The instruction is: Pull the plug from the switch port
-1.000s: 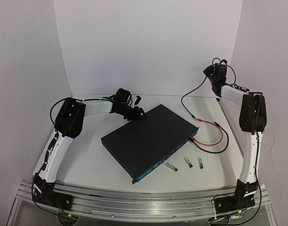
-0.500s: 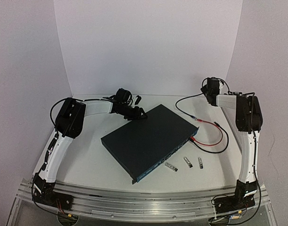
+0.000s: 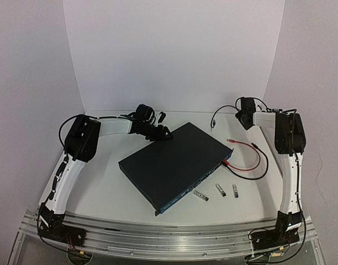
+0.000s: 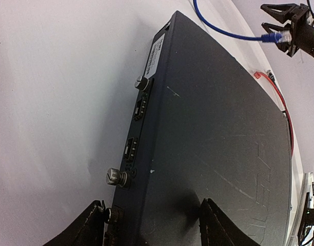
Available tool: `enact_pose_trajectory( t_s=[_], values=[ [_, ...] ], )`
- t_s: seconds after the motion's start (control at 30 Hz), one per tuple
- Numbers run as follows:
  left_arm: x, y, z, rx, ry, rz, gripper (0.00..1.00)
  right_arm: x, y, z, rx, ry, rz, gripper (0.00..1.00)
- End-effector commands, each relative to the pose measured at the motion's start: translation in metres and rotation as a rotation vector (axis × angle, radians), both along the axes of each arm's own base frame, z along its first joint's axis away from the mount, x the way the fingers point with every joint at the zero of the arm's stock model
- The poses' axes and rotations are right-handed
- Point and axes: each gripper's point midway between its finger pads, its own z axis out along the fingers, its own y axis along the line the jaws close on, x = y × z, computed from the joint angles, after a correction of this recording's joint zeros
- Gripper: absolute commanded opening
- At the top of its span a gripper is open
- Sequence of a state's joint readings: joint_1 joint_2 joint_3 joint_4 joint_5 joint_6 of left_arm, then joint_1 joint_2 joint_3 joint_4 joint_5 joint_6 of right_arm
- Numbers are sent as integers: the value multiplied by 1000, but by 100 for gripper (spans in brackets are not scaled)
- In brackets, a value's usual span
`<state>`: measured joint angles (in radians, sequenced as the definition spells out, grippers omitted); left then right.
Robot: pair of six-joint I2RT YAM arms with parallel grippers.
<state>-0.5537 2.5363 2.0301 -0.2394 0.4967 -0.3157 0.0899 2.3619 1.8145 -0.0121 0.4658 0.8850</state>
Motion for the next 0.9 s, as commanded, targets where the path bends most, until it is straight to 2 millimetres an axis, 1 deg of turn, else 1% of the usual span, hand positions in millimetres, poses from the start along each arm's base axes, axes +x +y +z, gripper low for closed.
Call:
enact_pose_trajectory(
  t_s=[0.0,0.03,0.1,0.17,0.2,0.27,0.3,0.33,0.37,0.4,0.47,0.53,0.6,0.7,0.87],
  values=[
    [-26,36,-83,216,156,64,62,-1,0,16,14,31,77,58],
    [-27,36,-83,217,157,64,62,-4,2,19,9,42,112,62],
    [-26,36,-84,218,156,65,62,-10,10,28,-9,62,206,73],
    [-26,36,-84,218,155,64,62,-20,19,41,-60,80,334,83],
    [-25,36,-84,218,155,64,62,-27,27,46,-66,89,410,85],
    [-25,35,-84,216,154,63,62,-47,44,51,-36,97,573,87],
    [-25,35,-85,215,155,62,62,-59,47,51,-10,109,616,87],
    [-25,35,-85,216,155,62,62,-70,57,50,39,107,690,88],
    [-25,35,-85,217,156,62,62,-80,54,50,95,104,732,88],
    [-25,35,-85,218,157,63,62,-93,48,48,163,103,753,88],
    [-25,35,-85,221,159,63,62,-112,52,53,292,71,851,88],
    [-25,35,-86,223,160,62,62,-131,60,62,423,31,957,88],
    [-24,36,-86,228,162,63,62,-155,76,65,557,10,1068,88],
    [-24,35,-86,229,165,63,62,-188,93,58,670,8,1167,88],
    [-26,36,-89,232,174,60,62,-219,101,33,758,66,1169,87]
  ],
)
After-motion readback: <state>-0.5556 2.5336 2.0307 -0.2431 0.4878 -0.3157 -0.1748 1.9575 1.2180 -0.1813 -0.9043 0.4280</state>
